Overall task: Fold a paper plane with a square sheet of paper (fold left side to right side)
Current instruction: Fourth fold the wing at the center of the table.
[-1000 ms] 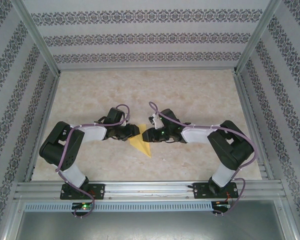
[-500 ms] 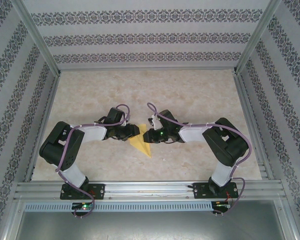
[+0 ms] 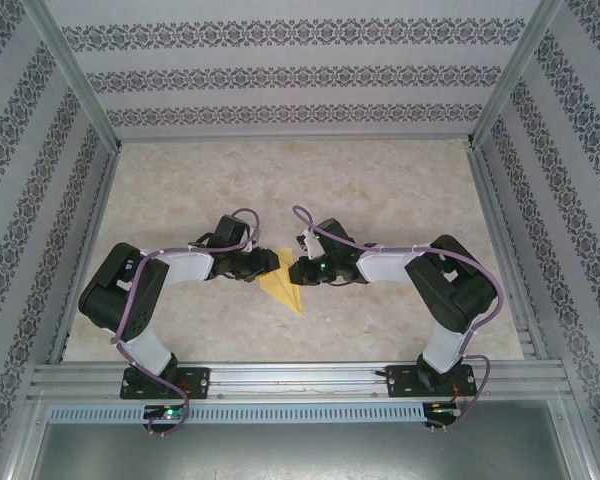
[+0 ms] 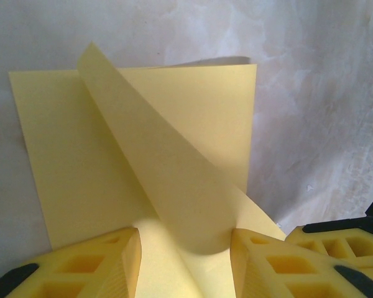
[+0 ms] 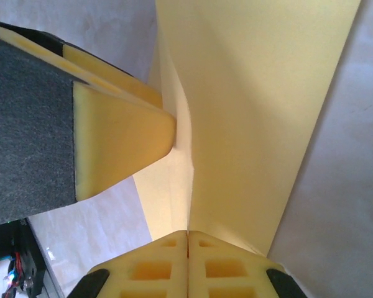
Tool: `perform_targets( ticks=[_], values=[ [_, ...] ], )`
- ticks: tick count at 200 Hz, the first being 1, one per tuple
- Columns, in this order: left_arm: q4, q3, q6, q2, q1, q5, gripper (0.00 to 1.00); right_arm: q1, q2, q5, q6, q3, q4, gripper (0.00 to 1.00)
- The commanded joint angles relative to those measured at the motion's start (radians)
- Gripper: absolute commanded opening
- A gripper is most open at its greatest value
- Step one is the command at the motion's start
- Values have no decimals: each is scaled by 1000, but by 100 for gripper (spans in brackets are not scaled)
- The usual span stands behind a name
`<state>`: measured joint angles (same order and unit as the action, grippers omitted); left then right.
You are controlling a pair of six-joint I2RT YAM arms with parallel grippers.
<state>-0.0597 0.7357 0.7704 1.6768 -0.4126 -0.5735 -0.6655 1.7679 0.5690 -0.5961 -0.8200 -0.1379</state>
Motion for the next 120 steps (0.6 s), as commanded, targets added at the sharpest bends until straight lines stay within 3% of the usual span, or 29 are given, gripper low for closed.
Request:
perform_targets(
  ticks=[1, 120],
  values=[
    [75, 3, -26, 21, -14, 56, 43, -3, 24, -31, 31, -24, 31, 7],
    [73, 0, -25, 20, -14, 57, 43, -2, 44, -85, 52, -46, 79, 8]
  ],
)
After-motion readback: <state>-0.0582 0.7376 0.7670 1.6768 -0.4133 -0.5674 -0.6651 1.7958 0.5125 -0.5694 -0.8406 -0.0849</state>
